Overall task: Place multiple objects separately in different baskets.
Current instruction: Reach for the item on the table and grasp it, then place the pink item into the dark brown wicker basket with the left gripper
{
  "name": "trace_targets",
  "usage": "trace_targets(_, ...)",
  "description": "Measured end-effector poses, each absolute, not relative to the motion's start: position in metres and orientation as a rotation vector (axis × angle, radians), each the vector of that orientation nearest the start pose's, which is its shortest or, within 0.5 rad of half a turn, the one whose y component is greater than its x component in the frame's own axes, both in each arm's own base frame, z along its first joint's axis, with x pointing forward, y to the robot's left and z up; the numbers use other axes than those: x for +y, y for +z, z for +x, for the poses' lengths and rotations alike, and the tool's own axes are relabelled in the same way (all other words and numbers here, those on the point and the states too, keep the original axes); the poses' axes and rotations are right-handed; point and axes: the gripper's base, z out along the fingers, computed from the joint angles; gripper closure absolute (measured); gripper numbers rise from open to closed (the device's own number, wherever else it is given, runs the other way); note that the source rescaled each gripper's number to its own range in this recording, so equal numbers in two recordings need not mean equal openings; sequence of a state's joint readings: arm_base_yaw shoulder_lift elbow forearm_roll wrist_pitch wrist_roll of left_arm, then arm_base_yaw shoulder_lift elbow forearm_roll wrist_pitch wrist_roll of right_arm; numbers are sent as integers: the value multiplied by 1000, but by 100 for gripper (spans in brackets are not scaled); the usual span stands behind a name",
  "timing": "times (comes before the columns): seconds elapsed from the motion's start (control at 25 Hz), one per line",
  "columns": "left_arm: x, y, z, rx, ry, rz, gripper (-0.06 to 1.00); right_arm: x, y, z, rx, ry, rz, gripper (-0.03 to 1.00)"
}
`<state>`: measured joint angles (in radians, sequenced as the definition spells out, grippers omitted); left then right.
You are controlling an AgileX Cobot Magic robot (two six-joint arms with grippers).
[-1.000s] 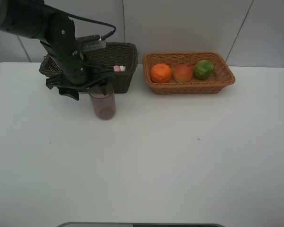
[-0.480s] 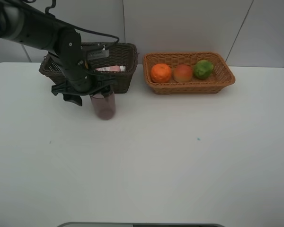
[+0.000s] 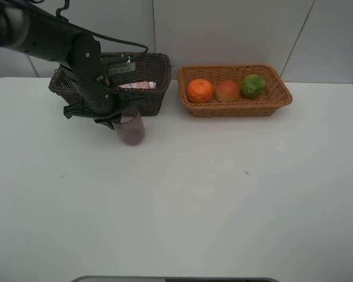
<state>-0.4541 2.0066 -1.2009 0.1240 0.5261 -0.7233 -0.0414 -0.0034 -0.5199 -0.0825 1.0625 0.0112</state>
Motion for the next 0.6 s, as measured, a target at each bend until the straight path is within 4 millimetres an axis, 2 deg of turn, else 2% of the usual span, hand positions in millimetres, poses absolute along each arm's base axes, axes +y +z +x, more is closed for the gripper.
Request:
trace_targets(0.44,-164,128,349,2828,-148,-245,94,-6,283,-8,2021,-117,58,-3)
trace_targets(0.6,-162,135,346,2842,-131,-250,94,-6,283,-8,2021,-117,58,-3)
